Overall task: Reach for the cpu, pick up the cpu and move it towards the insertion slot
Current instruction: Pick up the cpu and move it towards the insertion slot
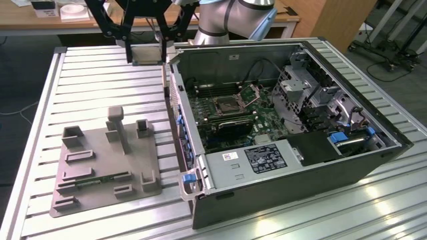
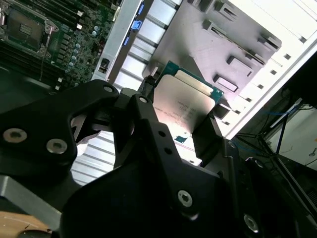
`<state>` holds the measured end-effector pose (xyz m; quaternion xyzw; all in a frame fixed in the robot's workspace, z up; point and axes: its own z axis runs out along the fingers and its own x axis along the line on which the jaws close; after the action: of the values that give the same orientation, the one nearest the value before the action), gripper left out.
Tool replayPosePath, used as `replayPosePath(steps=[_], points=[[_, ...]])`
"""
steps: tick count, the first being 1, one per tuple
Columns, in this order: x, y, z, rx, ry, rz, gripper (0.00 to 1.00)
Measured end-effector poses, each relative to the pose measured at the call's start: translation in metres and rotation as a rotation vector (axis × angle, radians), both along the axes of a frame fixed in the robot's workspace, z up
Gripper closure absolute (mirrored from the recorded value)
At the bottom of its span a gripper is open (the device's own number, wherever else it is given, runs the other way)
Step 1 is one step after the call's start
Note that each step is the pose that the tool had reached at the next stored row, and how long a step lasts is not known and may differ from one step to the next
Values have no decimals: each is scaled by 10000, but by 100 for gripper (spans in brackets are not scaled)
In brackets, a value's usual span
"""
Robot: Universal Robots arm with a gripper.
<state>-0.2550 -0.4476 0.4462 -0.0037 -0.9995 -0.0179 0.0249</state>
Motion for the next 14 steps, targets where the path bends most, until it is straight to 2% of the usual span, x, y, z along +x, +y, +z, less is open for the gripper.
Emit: replayPosePath(steps=[14], points=[[48,0,0,0,0,0,45]])
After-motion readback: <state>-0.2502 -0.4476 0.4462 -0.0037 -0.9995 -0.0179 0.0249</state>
